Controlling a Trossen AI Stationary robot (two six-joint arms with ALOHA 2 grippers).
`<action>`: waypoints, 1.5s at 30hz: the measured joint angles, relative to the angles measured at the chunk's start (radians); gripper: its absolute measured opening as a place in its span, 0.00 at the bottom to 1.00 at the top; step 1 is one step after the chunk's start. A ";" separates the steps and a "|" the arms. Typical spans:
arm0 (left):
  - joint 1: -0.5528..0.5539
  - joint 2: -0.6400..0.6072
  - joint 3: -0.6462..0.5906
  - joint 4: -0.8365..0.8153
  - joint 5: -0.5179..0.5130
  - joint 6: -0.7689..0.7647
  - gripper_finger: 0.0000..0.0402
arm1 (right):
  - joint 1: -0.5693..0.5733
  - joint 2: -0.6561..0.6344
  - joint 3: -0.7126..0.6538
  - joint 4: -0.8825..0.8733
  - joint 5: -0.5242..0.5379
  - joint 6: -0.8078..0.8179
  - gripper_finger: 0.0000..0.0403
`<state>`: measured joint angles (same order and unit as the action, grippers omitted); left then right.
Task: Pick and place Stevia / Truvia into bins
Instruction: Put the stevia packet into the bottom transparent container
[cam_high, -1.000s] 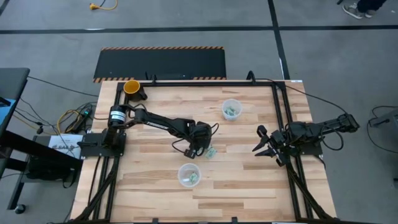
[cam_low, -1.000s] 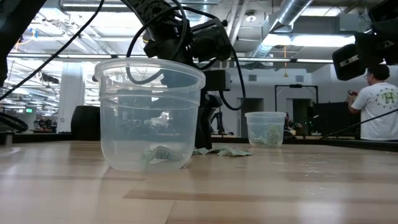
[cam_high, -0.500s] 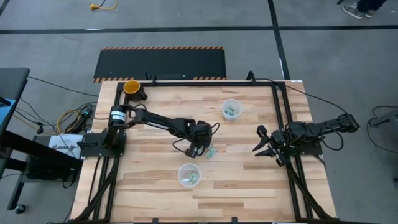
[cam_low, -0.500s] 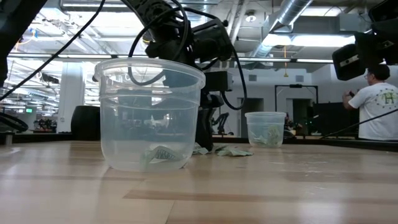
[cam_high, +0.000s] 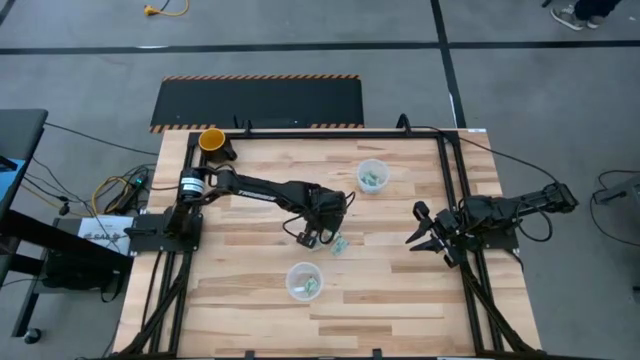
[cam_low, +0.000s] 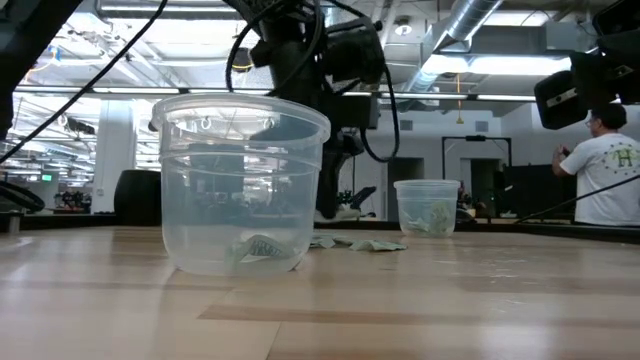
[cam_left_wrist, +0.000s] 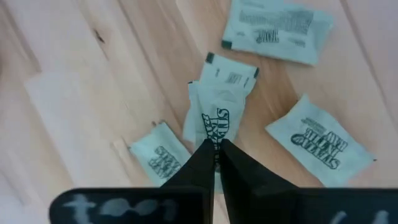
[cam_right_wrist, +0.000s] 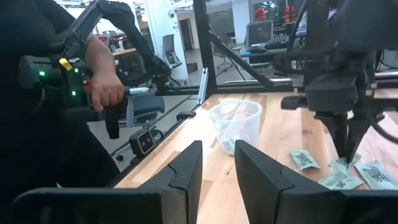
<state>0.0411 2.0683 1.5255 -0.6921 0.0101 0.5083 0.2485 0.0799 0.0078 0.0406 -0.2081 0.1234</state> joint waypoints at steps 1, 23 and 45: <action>0.000 0.000 0.016 -0.022 0.000 -0.001 0.00 | 0.000 0.000 0.000 0.000 0.000 0.000 0.22; -0.244 -0.121 0.180 -0.456 -0.249 -0.217 0.00 | 0.000 0.000 0.000 0.000 0.000 0.000 0.22; -0.555 -0.169 0.180 -0.346 -0.311 -0.540 0.05 | 0.000 0.000 0.000 0.000 0.000 0.000 0.22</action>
<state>-0.5140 1.8992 1.7058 -1.0378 -0.3008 -0.0319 0.2481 0.0799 0.0082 0.0406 -0.2081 0.1230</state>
